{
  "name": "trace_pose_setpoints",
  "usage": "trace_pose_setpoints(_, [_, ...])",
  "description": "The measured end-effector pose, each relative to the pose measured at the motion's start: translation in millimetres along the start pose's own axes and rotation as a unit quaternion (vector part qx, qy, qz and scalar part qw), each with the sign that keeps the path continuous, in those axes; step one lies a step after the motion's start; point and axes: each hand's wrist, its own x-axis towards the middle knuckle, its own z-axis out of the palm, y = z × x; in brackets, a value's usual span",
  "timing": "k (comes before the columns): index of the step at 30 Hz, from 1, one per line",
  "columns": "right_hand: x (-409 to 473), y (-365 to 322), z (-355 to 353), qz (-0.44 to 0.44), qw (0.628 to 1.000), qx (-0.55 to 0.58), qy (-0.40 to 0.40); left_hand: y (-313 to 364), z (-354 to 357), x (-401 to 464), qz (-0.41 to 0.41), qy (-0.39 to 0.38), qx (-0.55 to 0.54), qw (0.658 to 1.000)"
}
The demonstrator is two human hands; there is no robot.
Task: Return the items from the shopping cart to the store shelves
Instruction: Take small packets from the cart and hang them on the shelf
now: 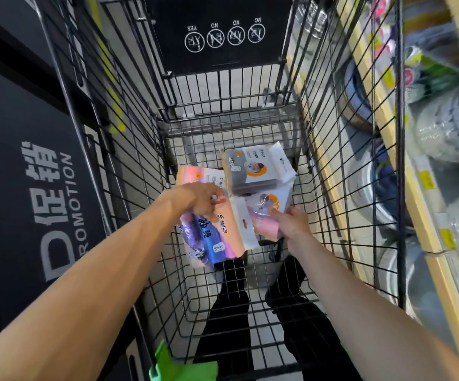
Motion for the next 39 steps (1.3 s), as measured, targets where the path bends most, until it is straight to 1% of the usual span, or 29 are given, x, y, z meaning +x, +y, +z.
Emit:
trace_pose_setpoints(3, [-27, 5, -2, -0.057, 0.995, -0.052, 0.066, 5, -20, -7, 0.023, -0.039, 0.006, 0.999])
trace_pose_setpoints(5, [-51, 12, -6, -0.076, 0.99, -0.053, 0.107, 16, -43, -22, 0.039, -0.047, 0.013, 0.998])
trace_pose_setpoints(8, [-85, 21, -6, -0.089, 0.987, 0.009, 0.132, 37, -76, -55, 0.07, -0.08, -0.015, 0.994])
trace_pose_setpoints(11, [-109, 25, -7, -0.103, 0.979, 0.054, 0.167, 46, -99, -83, 0.093, -0.092, -0.03, 0.991])
trace_pose_setpoints(14, [-131, 20, -13, -0.145, 0.968, 0.118, 0.166, 52, -116, -106, 0.12, -0.079, -0.061, 0.988])
trace_pose_setpoints(16, [-144, 12, -19, -0.182, 0.957, 0.157, 0.163, 52, -124, -114, 0.153, -0.082, -0.11, 0.979])
trace_pose_setpoints(20, [-163, -17, -32, -0.267, 0.93, 0.2, 0.152, 53, -132, -121, 0.197, -0.082, -0.247, 0.945])
trace_pose_setpoints(23, [-182, -45, -49, -0.308, 0.902, 0.248, 0.172, 55, -136, -123, 0.216, -0.06, -0.327, 0.918])
trace_pose_setpoints(25, [-193, -61, -57, -0.33, 0.886, 0.27, 0.184, 56, -142, -128, 0.228, -0.029, -0.368, 0.901])
trace_pose_setpoints(27, [-205, -78, -74, -0.353, 0.859, 0.29, 0.231, 75, -154, -140, 0.267, -0.013, -0.396, 0.879])
trace_pose_setpoints(29, [-215, -94, -90, -0.367, 0.835, 0.318, 0.26, 102, -168, -158, 0.308, 0.007, -0.432, 0.848])
trace_pose_setpoints(31, [-223, -107, -108, -0.388, 0.802, 0.34, 0.3, 135, -184, -171, 0.339, 0.038, -0.461, 0.819])
trace_pose_setpoints(33, [-228, -117, -127, -0.401, 0.773, 0.367, 0.326, 170, -199, -180, 0.354, 0.08, -0.469, 0.805])
trace_pose_setpoints(34, [-229, -121, -132, -0.403, 0.768, 0.381, 0.322, 183, -203, -183, 0.36, 0.099, -0.463, 0.804])
trace_pose_setpoints(36, [-232, -128, -146, -0.403, 0.766, 0.405, 0.295, 218, -206, -191, 0.376, 0.111, -0.441, 0.808])
trace_pose_setpoints(37, [-233, -131, -154, -0.409, 0.768, 0.403, 0.284, 239, -203, -195, 0.392, 0.106, -0.426, 0.808])
trace_pose_setpoints(39, [-237, -137, -171, -0.422, 0.776, 0.37, 0.286, 280, -192, -200, 0.425, 0.097, -0.396, 0.808])
